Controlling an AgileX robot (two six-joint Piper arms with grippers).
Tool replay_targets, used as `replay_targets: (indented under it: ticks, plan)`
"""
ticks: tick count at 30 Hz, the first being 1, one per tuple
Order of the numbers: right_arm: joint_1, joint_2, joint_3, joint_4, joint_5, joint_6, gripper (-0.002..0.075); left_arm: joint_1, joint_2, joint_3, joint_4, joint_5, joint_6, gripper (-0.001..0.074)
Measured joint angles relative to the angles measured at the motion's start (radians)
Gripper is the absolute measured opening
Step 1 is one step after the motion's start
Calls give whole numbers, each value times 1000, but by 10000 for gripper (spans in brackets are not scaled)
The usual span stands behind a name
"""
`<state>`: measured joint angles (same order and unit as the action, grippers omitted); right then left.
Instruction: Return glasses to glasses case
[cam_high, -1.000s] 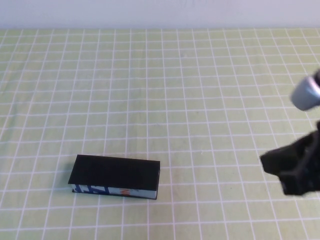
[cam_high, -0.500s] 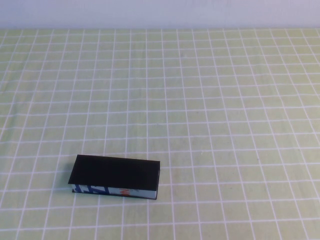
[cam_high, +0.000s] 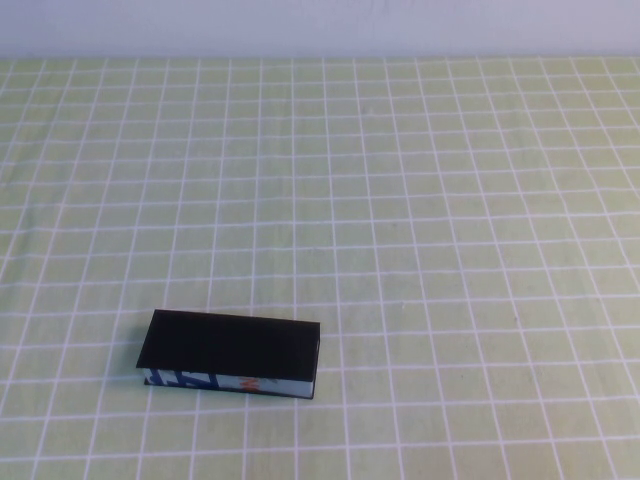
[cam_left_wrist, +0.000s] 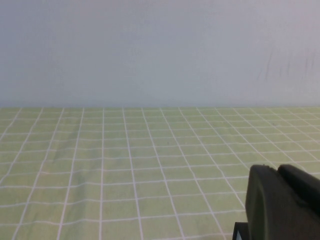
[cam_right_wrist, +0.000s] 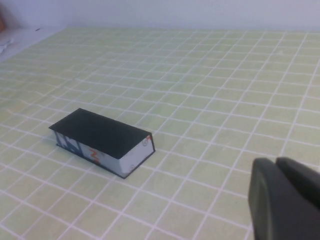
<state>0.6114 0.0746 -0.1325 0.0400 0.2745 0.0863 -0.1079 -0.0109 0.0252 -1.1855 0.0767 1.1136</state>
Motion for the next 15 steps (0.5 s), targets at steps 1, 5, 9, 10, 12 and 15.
replay_targets:
  ticks: [1, 5, 9, 10, 12, 15]
  plan:
    - [0, 0, 14, -18, -18, 11, -18, 0, 0, 0, 0, 0, 0, -1]
    - [-65, -11, 67, -50, -100, 31, -18, 0, 0, 0, 0, 0, 0, -1]
    - [-300, -11, 129, -49, -167, 35, -18, 0, 0, 0, 0, 0, 0, -1]
    - [-363, -13, 141, -40, -174, 35, -18, 0, 0, 0, 0, 0, 0, -1]
    - [-461, -23, 154, -35, -179, 36, -18, 0, 0, 0, 0, 0, 0, -1]
    - [-560, -60, 161, -21, -176, 37, -18, 0, 0, 0, 0, 0, 0, -1]
